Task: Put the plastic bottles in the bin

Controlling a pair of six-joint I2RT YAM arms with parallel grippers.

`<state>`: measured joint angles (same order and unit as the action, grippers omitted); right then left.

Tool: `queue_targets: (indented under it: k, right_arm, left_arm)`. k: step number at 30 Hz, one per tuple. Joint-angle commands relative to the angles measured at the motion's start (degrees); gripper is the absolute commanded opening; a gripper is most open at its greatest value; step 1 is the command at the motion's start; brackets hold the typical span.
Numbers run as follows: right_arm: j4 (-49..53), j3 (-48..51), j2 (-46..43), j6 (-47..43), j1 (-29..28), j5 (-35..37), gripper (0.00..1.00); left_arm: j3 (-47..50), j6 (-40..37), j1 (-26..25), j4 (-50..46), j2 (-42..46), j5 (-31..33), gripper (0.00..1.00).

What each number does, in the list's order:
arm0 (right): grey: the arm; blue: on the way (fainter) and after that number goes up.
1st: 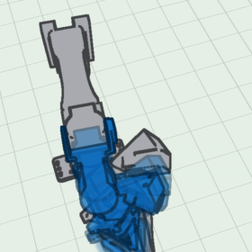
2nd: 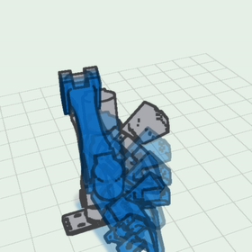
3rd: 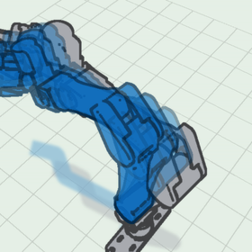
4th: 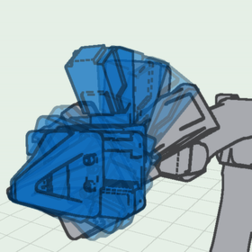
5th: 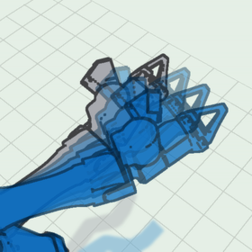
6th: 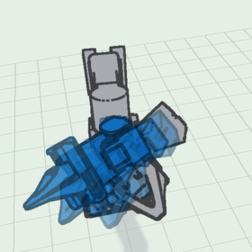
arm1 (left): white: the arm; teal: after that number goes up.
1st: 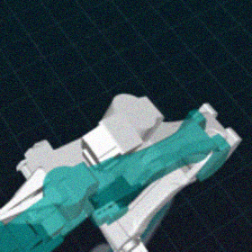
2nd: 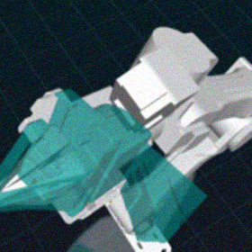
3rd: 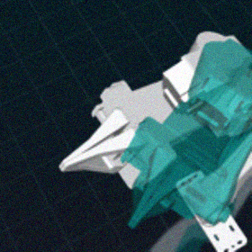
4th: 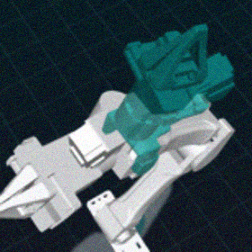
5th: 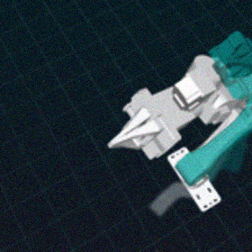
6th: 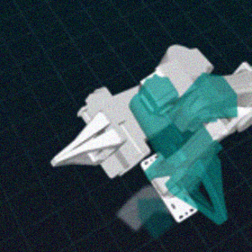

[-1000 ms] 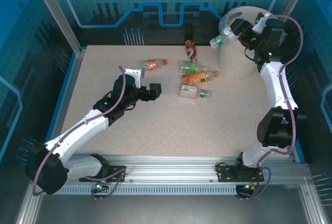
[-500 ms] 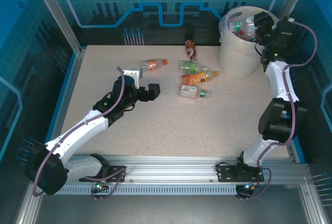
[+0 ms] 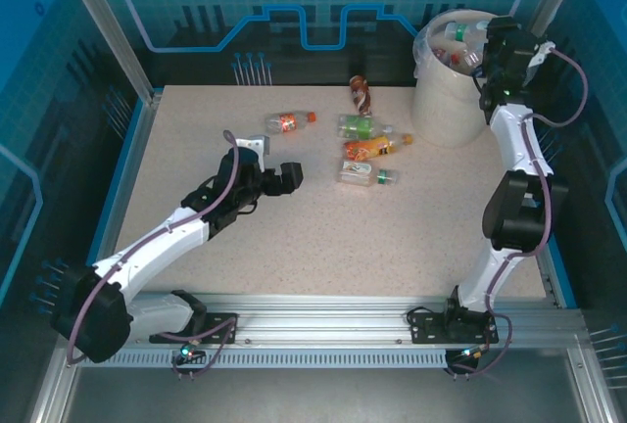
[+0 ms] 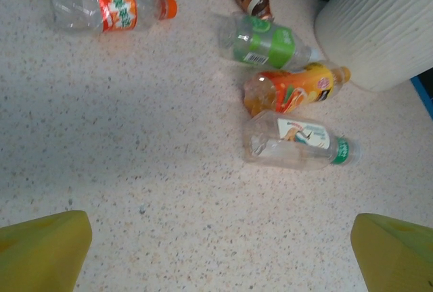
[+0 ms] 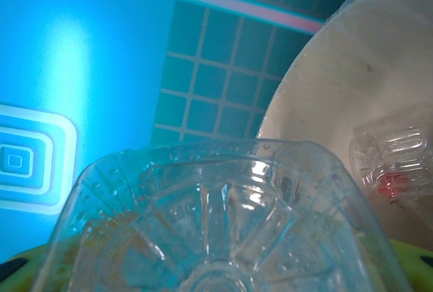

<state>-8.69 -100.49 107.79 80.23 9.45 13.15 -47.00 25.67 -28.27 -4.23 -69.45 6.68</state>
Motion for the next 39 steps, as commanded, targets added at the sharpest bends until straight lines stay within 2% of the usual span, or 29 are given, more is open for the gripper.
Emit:
queue_targets:
  k: [1,10,16,27,34,39]
  right_arm:
    - [7.71,-5.94,2.15,3.01,-2.05,10.29,0.58]
    - [17.84,-17.32,7.87,0.38,-4.58,16.39,0.67]
    - [21.98,-25.35,12.04,-5.35,-5.89,15.29,0.75]
    - [22.32,-27.64,11.58,-11.91,-7.16,14.45,0.88]
    - [22.93,-26.51,7.41,-21.92,-8.22,16.3,0.93]
    - [23.35,-23.24,2.27,-32.93,-8.48,10.79,0.95]
  left_arm:
    - [0.18,1.66,0.41,-0.15,-1.27,0.57,0.99]
    - [-0.32,1.4,0.5,-1.31,-2.87,0.88,0.99]
    - [-0.48,1.47,0.59,-1.83,-3.59,0.8,0.99]
    - [-0.99,1.31,1.19,-3.0,-4.03,0.72,0.99]
    - [-1.23,1.71,1.35,-3.37,-4.2,0.47,0.99]
    - [-1.18,2.11,1.38,-3.59,-4.11,0.32,0.99]
